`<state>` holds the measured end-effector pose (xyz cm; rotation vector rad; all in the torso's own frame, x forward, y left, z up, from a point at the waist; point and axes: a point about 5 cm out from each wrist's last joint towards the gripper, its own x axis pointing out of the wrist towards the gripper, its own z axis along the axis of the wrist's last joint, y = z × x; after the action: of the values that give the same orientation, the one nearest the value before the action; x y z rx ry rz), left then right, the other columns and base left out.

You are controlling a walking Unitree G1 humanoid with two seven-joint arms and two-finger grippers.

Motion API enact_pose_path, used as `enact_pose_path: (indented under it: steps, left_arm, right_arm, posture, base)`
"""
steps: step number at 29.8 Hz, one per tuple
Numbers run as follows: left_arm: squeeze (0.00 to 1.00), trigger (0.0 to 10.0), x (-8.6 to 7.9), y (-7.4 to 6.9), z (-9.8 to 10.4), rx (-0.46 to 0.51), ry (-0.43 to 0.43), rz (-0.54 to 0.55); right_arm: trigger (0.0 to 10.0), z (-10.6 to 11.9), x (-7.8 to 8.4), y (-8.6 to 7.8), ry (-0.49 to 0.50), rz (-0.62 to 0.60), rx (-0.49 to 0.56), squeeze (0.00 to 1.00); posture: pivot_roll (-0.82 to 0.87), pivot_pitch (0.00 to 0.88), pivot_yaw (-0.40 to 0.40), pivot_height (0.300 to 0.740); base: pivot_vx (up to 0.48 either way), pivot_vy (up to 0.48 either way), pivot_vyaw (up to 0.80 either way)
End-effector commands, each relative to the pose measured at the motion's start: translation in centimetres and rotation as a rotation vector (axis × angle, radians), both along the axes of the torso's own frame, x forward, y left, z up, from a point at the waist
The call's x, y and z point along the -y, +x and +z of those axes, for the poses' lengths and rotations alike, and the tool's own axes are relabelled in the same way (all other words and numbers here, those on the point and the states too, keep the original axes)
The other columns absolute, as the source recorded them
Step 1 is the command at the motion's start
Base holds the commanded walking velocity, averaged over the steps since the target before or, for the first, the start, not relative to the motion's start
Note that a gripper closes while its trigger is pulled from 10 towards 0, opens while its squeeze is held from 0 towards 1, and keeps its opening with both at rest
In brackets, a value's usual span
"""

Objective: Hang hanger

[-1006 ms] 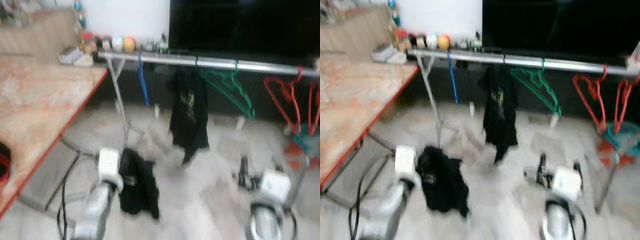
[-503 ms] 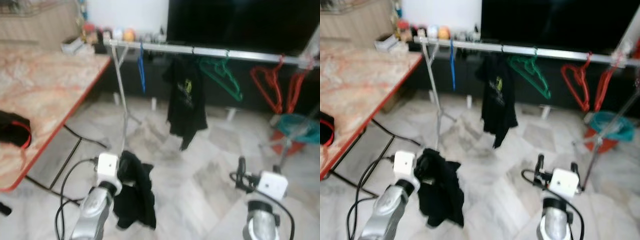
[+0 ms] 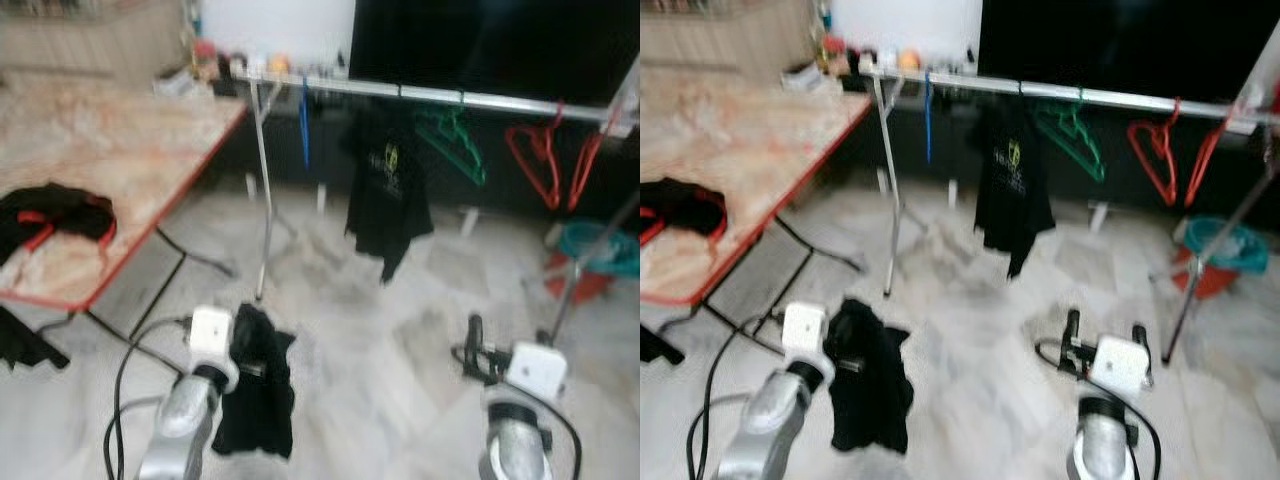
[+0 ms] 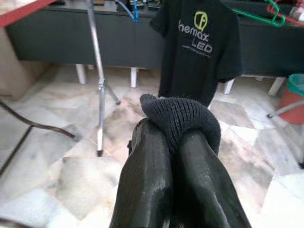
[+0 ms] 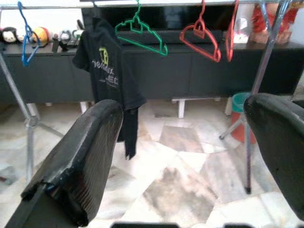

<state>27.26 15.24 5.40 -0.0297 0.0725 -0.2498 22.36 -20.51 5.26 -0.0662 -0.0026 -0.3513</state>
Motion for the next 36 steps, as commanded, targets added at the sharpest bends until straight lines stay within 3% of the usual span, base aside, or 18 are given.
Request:
enact_pose_path:
  steps: [1,36]
  left_arm:
    - [0.00,10.0,0.36,0.42,0.82,0.038,-0.002,-0.007]
    - [0.00,10.0,0.51,0.55,0.71,0.022,-0.021,0.011]
  right_arm:
    - [10.0,0.22,0.28,0.10,-0.001,-0.007,0.004,0.00]
    - [10.0,-0.11,0.32,0.40,0.007,0.010,-0.007,0.00]
  posture:
    - [-0.01,0.000,0.003,0.740]
    - [0.01,0.000,-0.007,0.740]
  base:
    - [0.000,0.000,0.00]
    - [0.000,0.000,0.00]
